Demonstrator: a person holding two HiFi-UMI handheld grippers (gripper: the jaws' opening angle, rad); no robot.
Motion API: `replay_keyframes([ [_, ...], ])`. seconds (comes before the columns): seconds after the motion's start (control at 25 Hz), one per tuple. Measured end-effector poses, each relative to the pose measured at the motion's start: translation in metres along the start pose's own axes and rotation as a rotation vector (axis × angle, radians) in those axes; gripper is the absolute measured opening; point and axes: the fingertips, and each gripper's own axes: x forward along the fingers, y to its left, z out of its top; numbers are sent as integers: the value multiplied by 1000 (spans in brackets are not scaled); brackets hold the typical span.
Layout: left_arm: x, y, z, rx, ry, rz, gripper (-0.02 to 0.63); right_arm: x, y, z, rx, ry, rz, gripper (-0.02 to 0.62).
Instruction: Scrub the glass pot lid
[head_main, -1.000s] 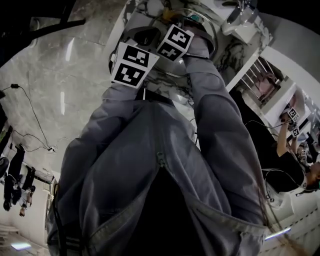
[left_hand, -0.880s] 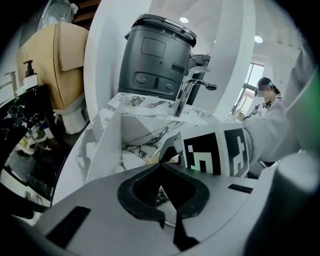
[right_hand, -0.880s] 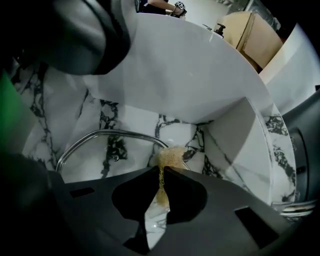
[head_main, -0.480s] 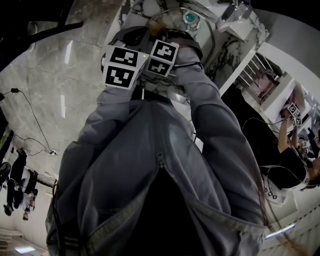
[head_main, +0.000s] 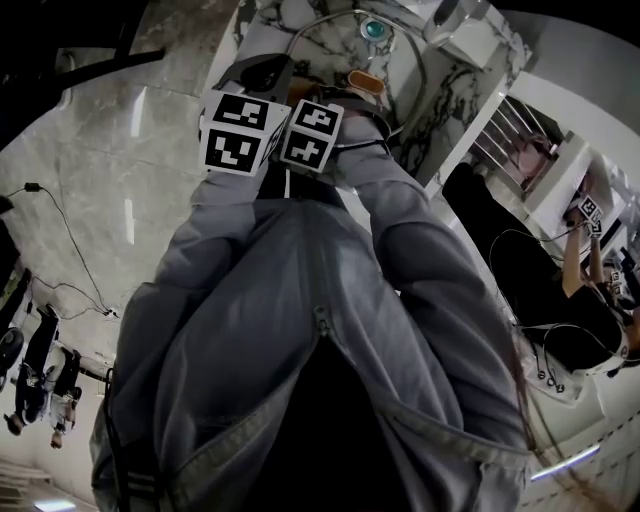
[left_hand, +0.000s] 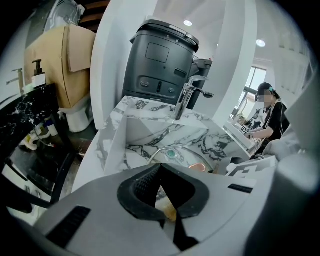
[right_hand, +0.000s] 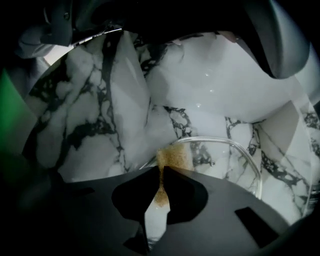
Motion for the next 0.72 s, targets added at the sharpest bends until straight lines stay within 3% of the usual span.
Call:
replay_keyframes([
  [0.16, -3, -8, -5, 15, 11, -19, 15, -4, 19, 2, 126, -59, 119, 48],
  [0.28, -4, -13, -8, 38, 17, -33, 15, -17, 22, 3, 178, -102, 143, 47],
  [0.48, -5, -30, -7, 60, 18, -60, 15, -52, 18, 0, 248, -183, 110, 46],
  [0.72, -5, -46, 6, 105, -8, -87, 15, -97, 8, -19, 320, -229, 4, 46],
])
